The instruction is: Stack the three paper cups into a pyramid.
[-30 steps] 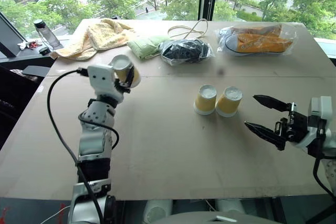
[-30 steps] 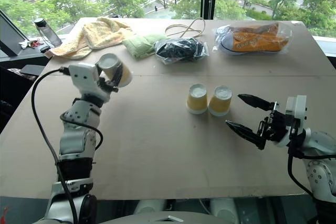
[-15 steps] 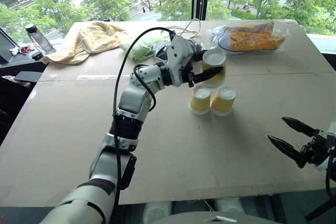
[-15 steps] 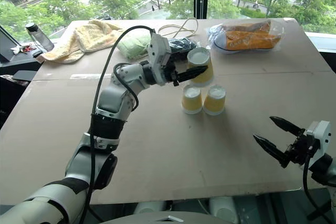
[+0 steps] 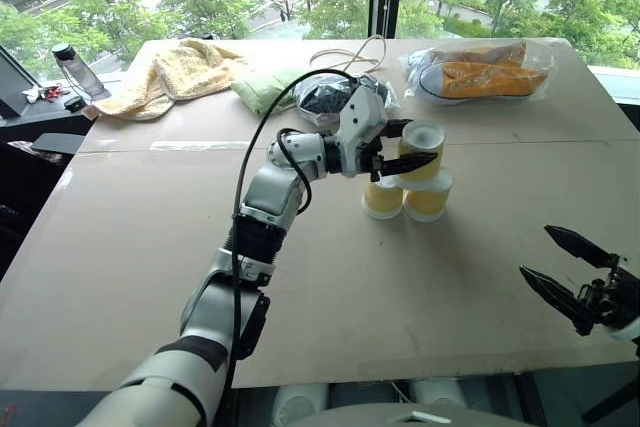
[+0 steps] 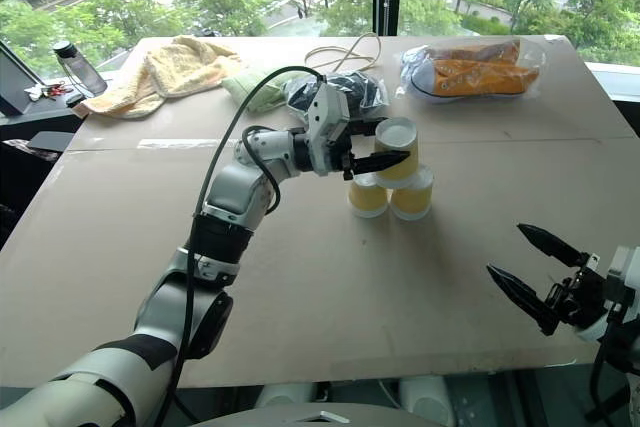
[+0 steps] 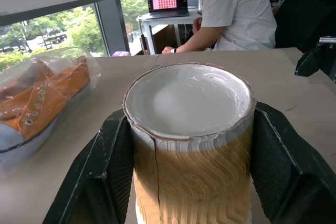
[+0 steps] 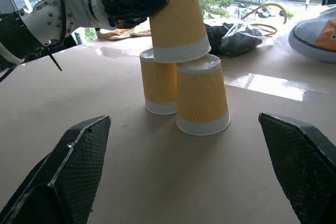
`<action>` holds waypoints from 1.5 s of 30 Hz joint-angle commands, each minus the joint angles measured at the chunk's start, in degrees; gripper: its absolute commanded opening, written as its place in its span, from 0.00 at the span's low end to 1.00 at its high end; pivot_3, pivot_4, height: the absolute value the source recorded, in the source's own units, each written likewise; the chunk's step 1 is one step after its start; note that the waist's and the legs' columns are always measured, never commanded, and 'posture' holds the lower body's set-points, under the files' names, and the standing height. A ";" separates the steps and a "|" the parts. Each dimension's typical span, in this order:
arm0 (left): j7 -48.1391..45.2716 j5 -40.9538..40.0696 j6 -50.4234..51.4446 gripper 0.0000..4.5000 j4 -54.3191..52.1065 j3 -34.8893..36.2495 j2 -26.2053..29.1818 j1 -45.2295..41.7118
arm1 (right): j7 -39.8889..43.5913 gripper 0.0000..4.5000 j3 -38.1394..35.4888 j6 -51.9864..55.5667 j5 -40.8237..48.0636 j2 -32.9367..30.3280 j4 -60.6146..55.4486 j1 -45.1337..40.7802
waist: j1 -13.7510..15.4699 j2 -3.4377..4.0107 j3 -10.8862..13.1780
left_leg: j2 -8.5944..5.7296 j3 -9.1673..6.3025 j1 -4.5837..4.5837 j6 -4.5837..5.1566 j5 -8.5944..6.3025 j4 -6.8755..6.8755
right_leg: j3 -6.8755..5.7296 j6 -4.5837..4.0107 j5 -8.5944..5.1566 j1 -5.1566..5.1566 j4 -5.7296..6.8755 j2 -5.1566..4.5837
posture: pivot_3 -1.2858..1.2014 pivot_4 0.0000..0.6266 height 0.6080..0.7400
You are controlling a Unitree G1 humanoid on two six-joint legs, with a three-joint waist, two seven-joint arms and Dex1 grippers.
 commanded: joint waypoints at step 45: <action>17.46 -3.60 1.49 0.98 -37.72 18.70 12.06 52.66 | 6.74 1.00 6.89 -10.92 -10.90 -0.27 20.86 -14.21 | -1.02 0.21 -0.07 | 0.11 0.02 0.24 -0.02 0.00 -0.15 | 0.50 -0.02 0.00 0.01 0.04 -0.08 | 0.52 0.24 1.00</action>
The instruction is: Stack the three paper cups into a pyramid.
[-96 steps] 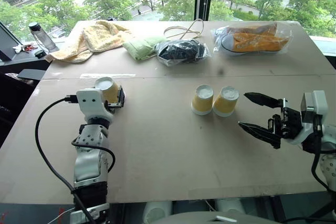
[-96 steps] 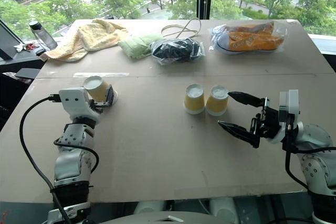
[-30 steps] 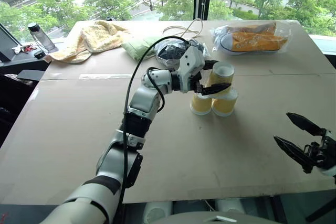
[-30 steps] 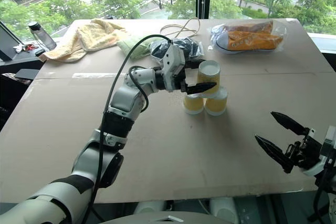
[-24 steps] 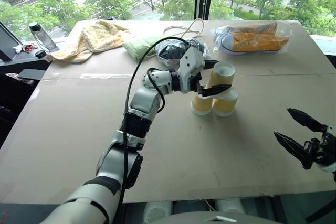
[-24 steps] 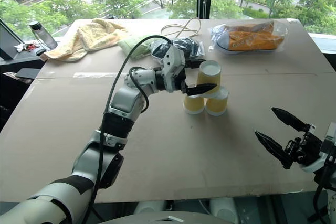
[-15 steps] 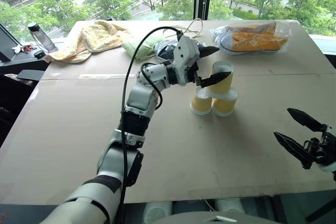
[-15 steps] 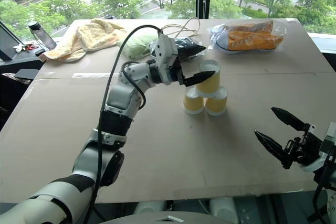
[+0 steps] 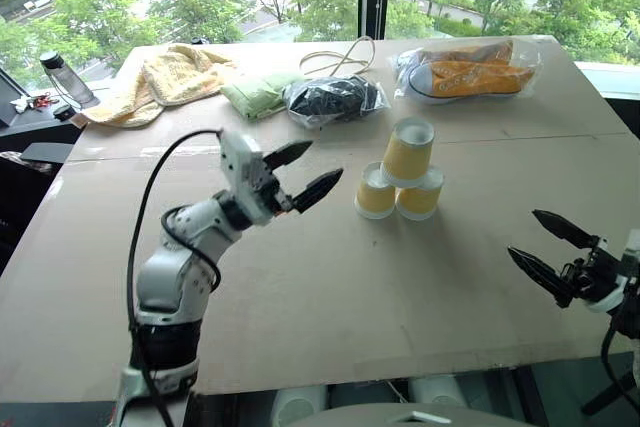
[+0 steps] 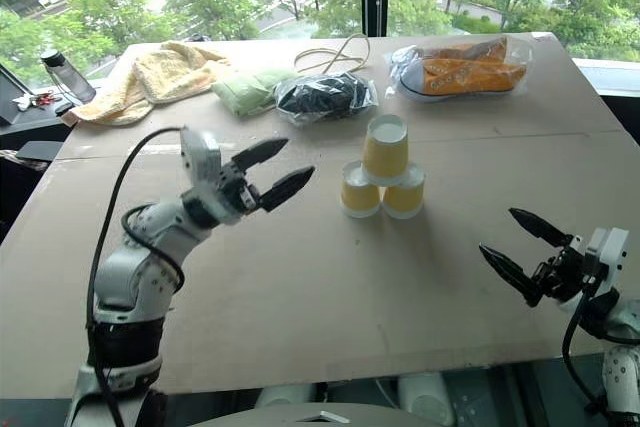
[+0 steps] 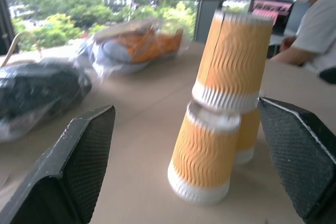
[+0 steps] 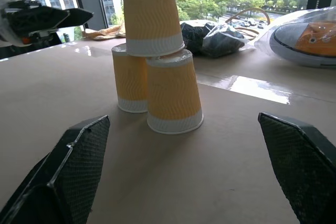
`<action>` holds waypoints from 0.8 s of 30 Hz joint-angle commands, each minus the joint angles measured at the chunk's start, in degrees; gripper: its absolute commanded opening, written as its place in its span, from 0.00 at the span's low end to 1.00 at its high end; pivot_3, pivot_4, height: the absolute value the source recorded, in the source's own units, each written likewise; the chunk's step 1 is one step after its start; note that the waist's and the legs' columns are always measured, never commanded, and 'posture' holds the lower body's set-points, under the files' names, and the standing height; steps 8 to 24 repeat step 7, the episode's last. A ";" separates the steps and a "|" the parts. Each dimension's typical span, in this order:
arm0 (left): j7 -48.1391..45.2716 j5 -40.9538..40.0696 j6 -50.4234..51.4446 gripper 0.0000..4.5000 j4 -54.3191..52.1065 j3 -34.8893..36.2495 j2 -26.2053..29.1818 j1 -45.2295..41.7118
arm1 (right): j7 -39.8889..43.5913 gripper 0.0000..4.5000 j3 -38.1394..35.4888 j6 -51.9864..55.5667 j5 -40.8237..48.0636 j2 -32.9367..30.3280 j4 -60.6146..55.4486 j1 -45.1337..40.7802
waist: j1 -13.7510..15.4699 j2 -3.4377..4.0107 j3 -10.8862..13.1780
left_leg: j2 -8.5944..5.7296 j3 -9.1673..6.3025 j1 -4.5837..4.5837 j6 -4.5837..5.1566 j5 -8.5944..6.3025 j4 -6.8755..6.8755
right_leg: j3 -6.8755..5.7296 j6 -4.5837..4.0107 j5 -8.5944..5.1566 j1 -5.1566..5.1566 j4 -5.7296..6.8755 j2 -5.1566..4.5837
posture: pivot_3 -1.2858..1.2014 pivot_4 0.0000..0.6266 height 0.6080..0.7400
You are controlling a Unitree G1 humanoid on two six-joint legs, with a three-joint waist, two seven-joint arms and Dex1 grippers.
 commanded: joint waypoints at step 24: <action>5.76 10.85 -9.66 0.98 -2.60 -2.99 -1.03 18.13 | 3.79 1.00 4.73 -7.51 -8.58 -1.99 12.58 -5.56 | 1.54 -0.15 0.04 | -0.12 0.09 -0.02 0.01 -0.01 0.09 | -0.02 -0.03 0.00 0.05 -0.01 -0.30 | 0.52 0.24 1.00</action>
